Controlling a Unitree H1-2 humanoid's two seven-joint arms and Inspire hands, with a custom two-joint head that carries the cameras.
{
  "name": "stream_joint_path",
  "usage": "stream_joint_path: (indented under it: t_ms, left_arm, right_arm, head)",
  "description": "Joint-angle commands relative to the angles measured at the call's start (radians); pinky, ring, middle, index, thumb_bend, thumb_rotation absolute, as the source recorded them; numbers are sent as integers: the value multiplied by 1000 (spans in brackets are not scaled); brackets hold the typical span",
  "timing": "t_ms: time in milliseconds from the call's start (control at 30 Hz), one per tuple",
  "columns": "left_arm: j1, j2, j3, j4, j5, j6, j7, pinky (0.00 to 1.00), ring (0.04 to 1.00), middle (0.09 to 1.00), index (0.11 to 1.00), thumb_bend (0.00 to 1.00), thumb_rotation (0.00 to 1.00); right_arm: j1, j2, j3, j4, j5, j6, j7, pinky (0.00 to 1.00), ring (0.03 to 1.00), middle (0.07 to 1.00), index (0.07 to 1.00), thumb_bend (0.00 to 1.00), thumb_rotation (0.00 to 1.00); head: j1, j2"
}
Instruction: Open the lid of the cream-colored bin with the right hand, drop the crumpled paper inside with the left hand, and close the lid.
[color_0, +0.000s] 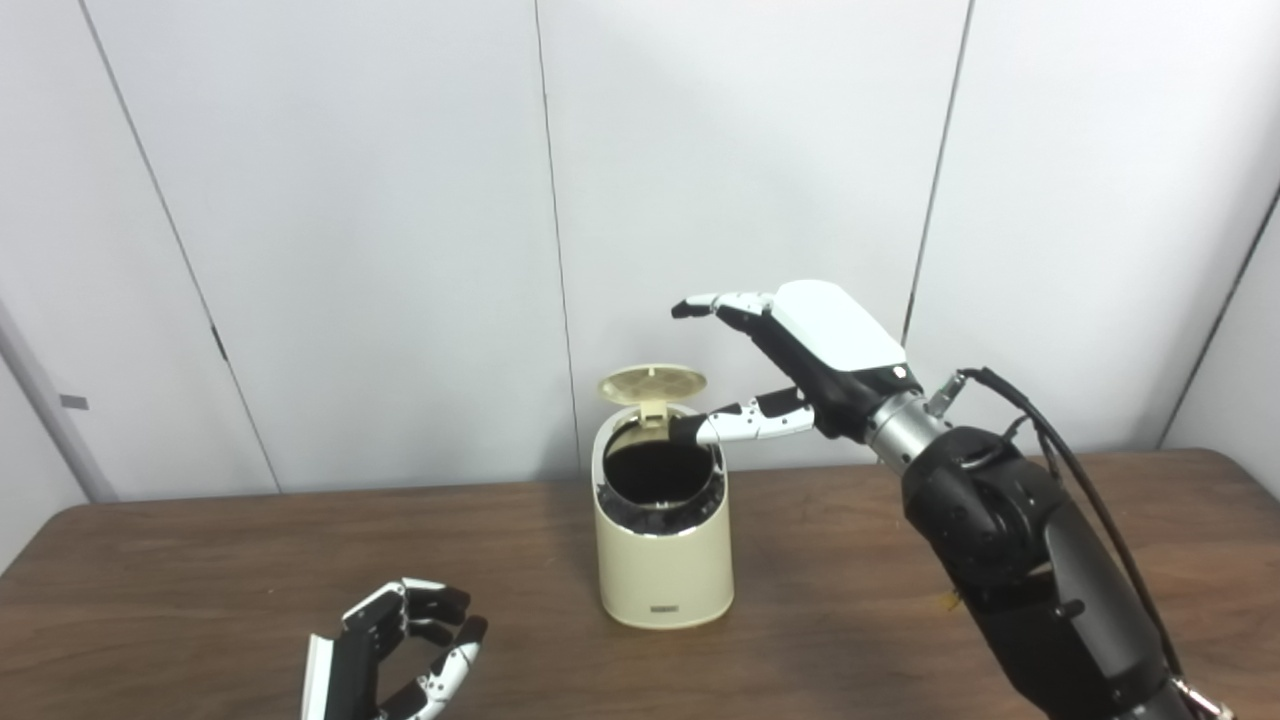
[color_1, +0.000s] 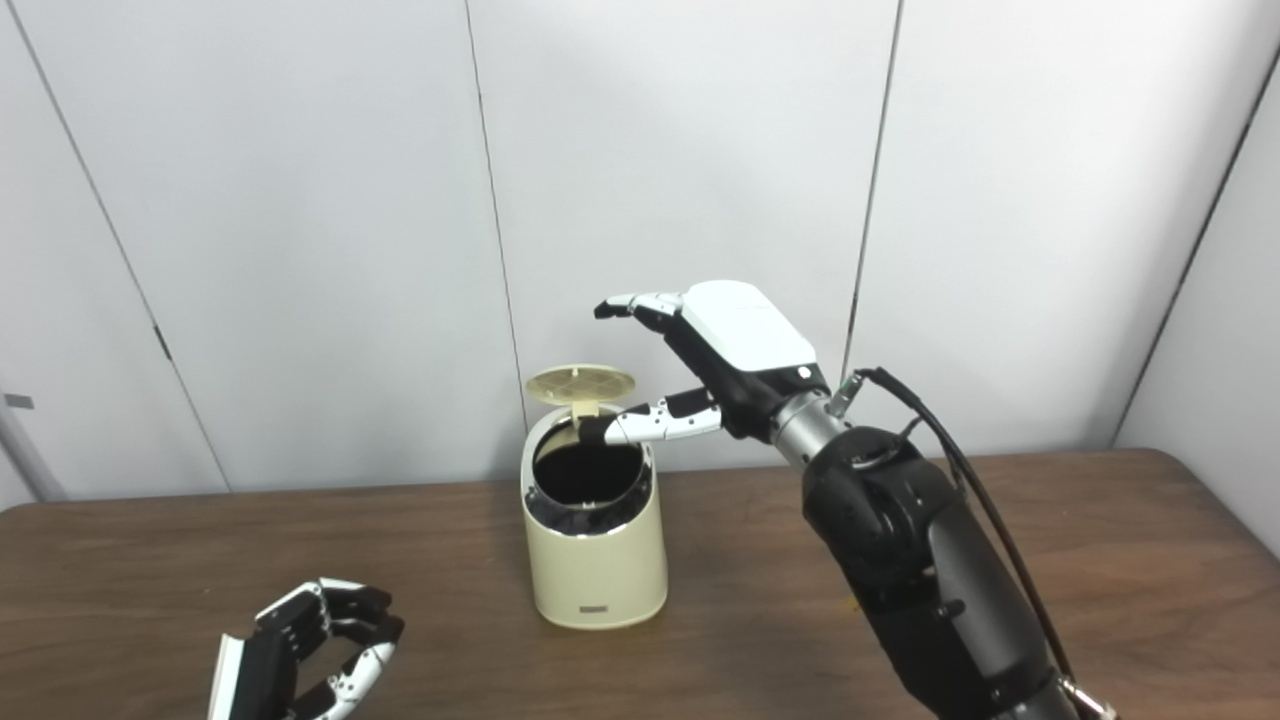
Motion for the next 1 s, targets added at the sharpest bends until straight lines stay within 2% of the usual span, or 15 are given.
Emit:
stream_joint_path:
  t_ms: [0,367,600,800,967]
  left_arm:
    - [25,-25,-19,54,16,-39,16,471,546,570,490,482,64]
    - [25,-28,-40,53,18,-44,25,461,538,566,490,481,62]
    - [26,-30,-48,52,31,-47,37,446,525,555,490,481,62]
    - [29,-32,-53,45,39,-45,44,446,523,553,490,481,63]
    - [29,-36,-54,40,37,-39,46,448,522,553,490,481,63]
  right_arm:
    - [-75,-9,3,-7,-16,-22,-31,703,844,843,823,680,749]
    - [-117,1,38,89,-22,-31,-37,694,808,818,800,733,777]
    - [-122,32,41,109,5,20,-10,710,822,833,818,736,755]
    - [-127,40,63,138,11,-7,-22,720,818,834,811,725,736]
    - [-118,43,73,149,14,-25,-44,707,811,819,794,754,756]
  head:
    - [0,1]
    - [13,2]
    - [23,6]
    - [27,10]
    - [31,14]
